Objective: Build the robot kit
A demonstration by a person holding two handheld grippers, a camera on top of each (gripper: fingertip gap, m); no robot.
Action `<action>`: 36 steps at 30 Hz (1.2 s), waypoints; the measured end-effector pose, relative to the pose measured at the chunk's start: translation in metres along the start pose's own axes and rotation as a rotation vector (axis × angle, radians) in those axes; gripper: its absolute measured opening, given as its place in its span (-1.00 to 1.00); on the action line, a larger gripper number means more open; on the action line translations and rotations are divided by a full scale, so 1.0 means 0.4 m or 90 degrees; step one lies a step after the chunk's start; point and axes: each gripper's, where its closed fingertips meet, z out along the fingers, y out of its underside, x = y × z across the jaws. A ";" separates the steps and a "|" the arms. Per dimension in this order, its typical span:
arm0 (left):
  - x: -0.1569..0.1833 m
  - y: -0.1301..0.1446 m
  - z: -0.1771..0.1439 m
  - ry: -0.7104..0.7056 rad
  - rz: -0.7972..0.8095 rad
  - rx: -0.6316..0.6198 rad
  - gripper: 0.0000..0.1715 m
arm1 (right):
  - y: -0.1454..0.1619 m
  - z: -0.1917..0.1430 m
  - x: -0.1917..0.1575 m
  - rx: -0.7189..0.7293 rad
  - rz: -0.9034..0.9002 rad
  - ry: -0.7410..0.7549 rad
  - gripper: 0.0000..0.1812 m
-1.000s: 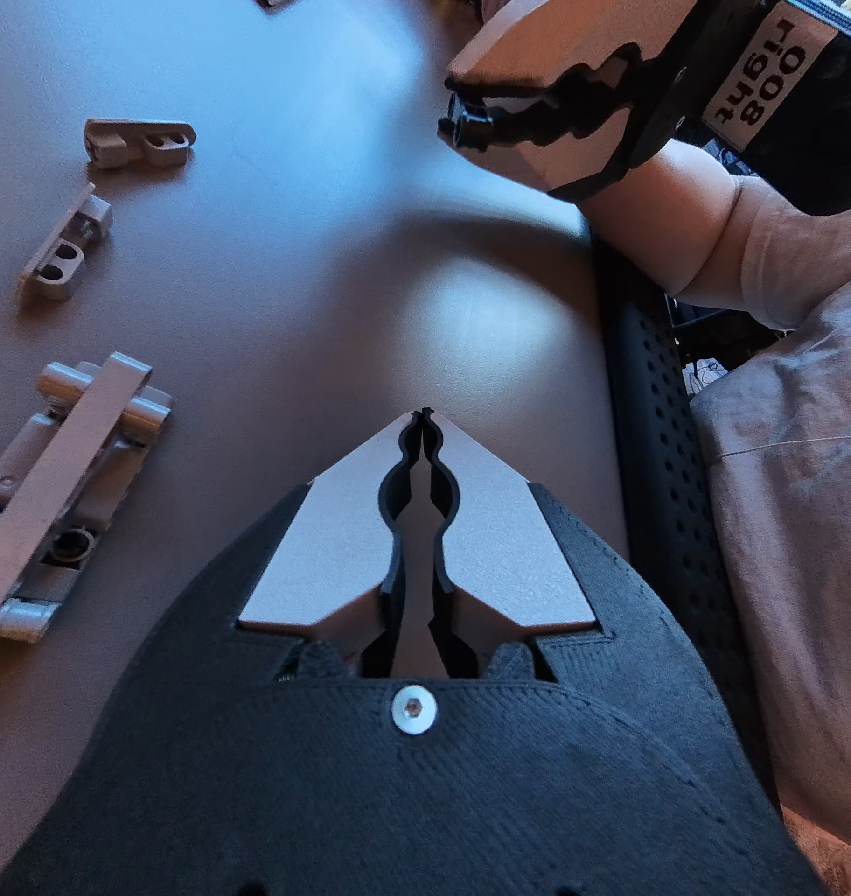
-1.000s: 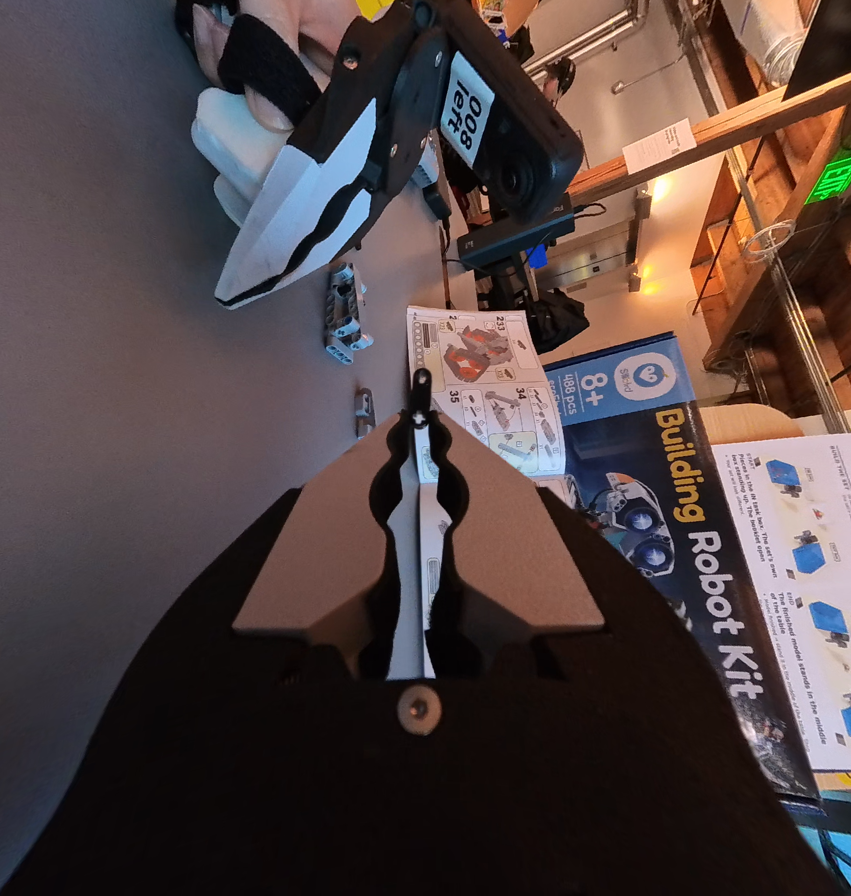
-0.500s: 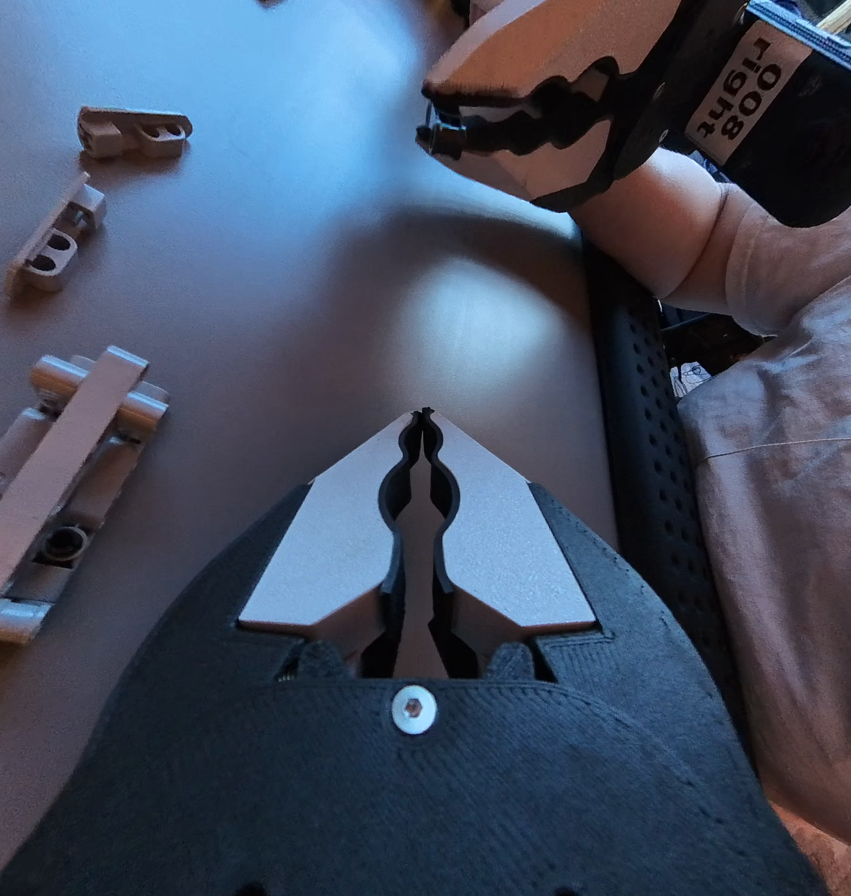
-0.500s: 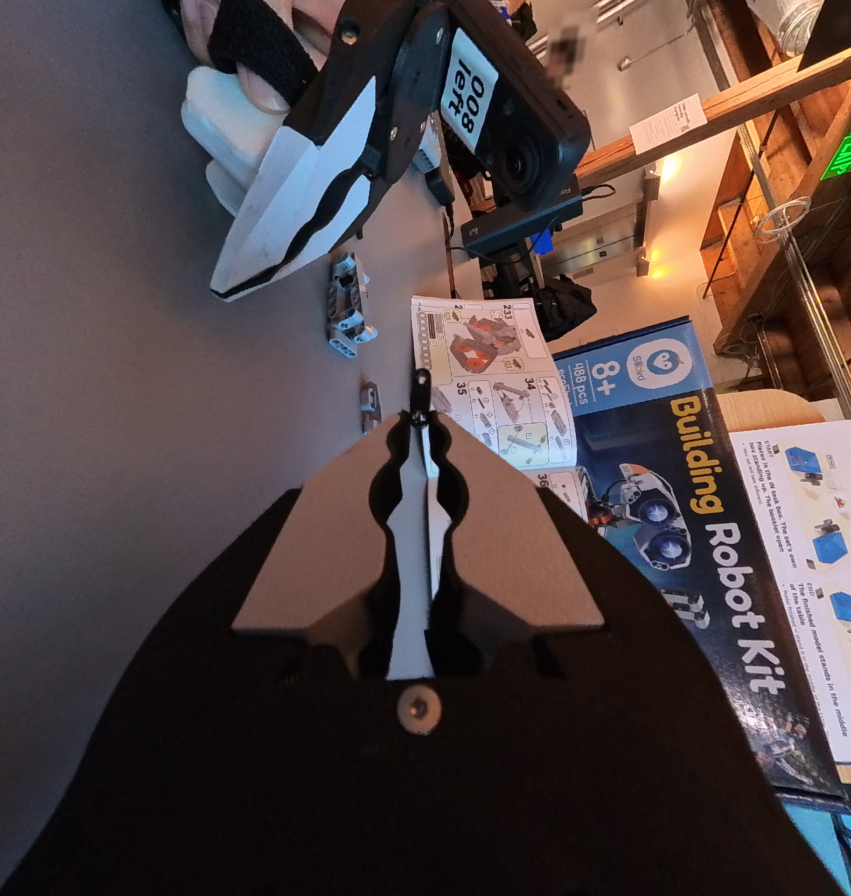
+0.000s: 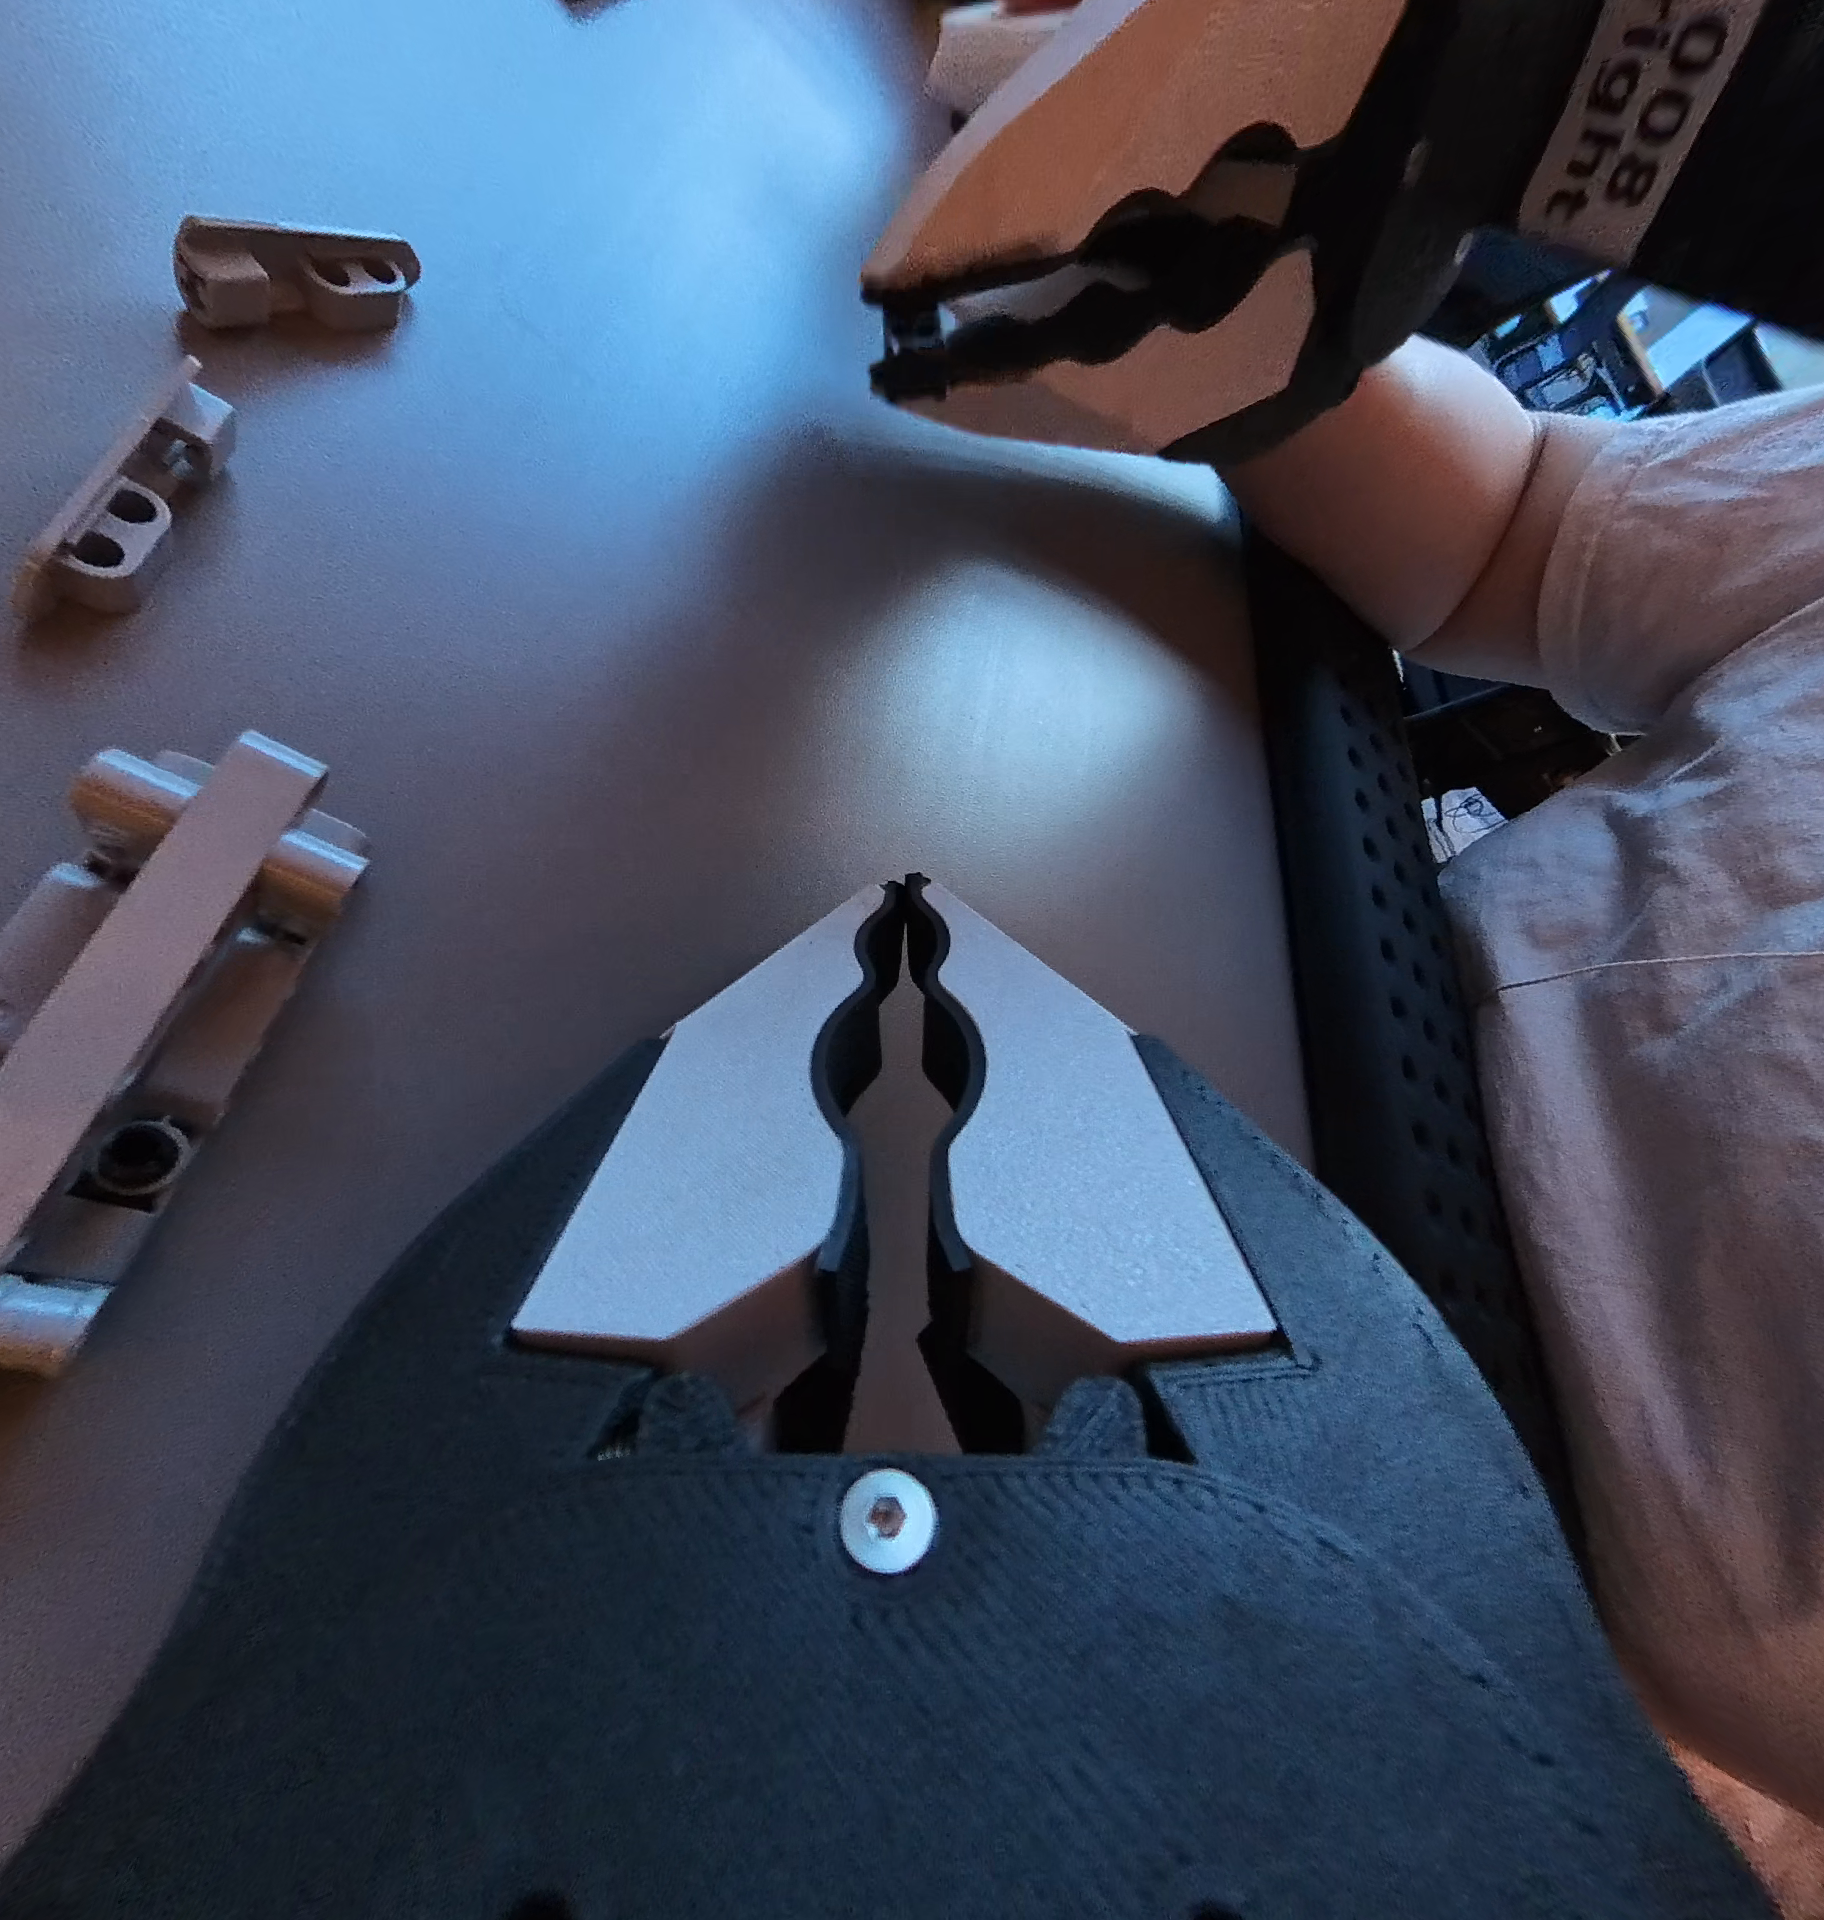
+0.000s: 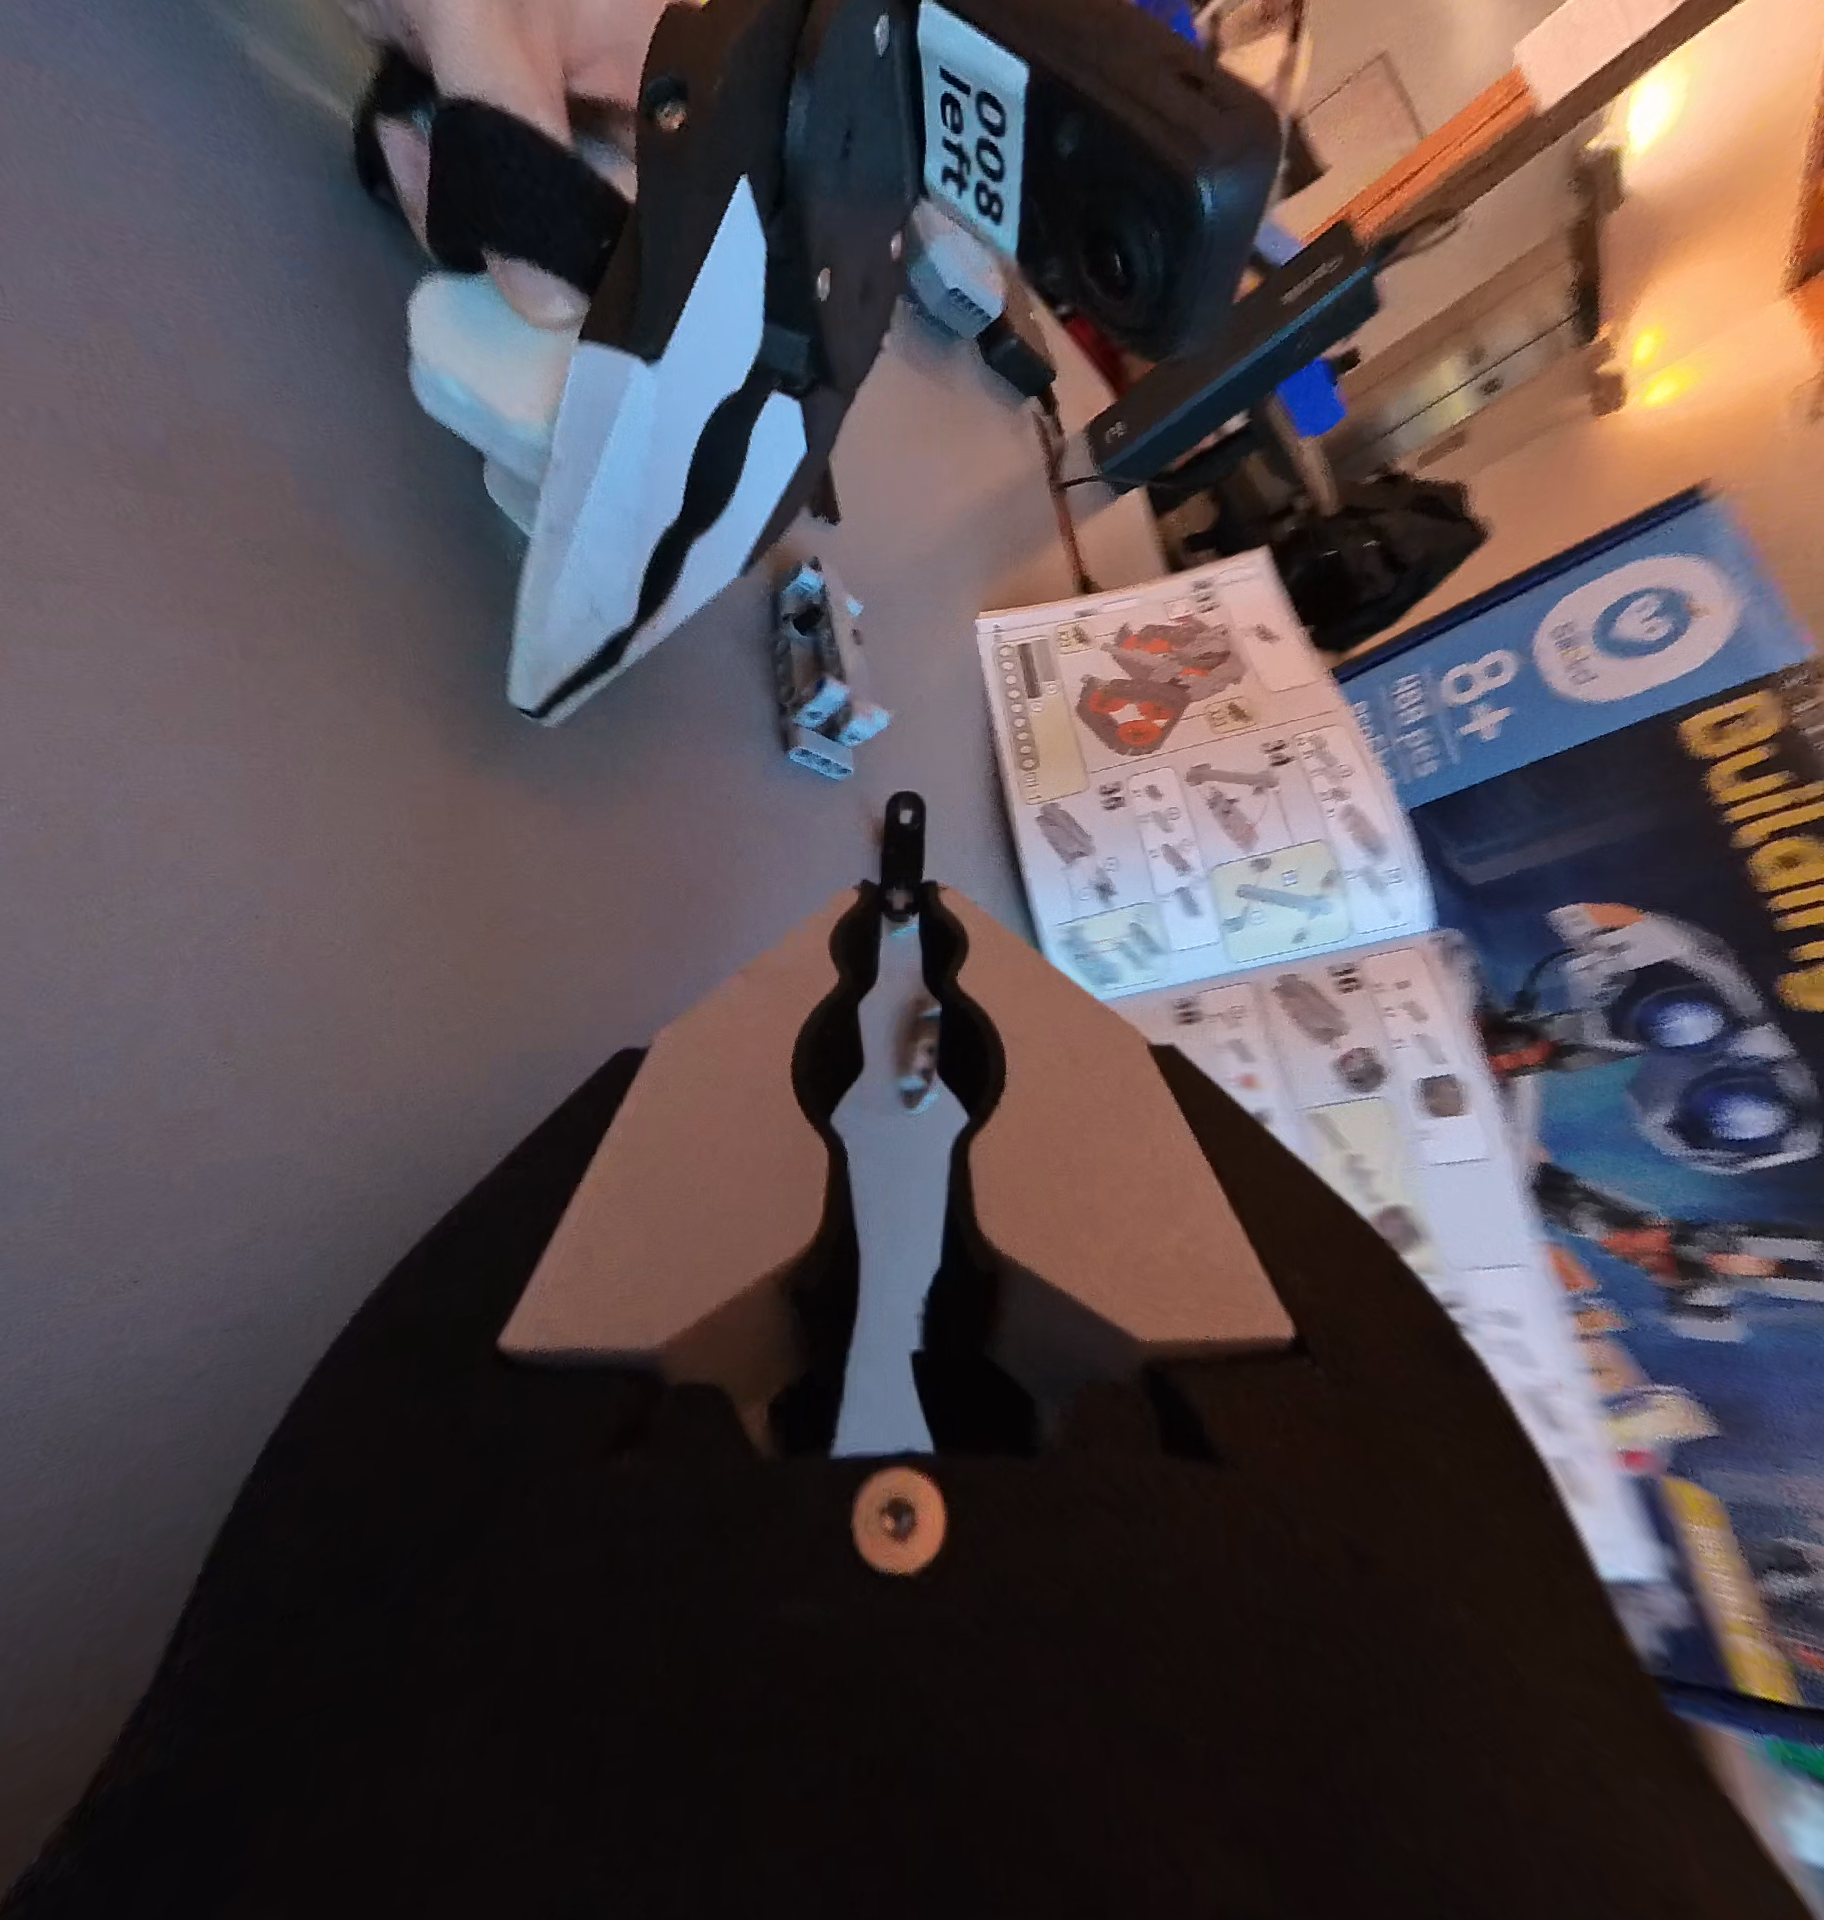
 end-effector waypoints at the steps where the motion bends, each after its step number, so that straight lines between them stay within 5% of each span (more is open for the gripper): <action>1: 0.000 0.000 0.000 0.002 -0.003 0.000 -1.00 | 0.001 0.002 -0.008 0.006 0.051 -0.029 -0.93; 5: 0.001 0.000 -0.001 0.008 -0.010 0.001 -1.00 | 0.007 0.008 -0.020 0.034 0.243 -0.117 -0.93; 10: 0.002 0.000 0.000 0.010 -0.012 0.002 -1.00 | 0.033 0.022 -0.009 0.043 0.351 -0.130 -0.93; 36: 0.003 0.000 -0.001 0.021 -0.027 0.004 -1.00 | 0.056 0.046 -0.065 -0.028 0.185 -0.128 -0.93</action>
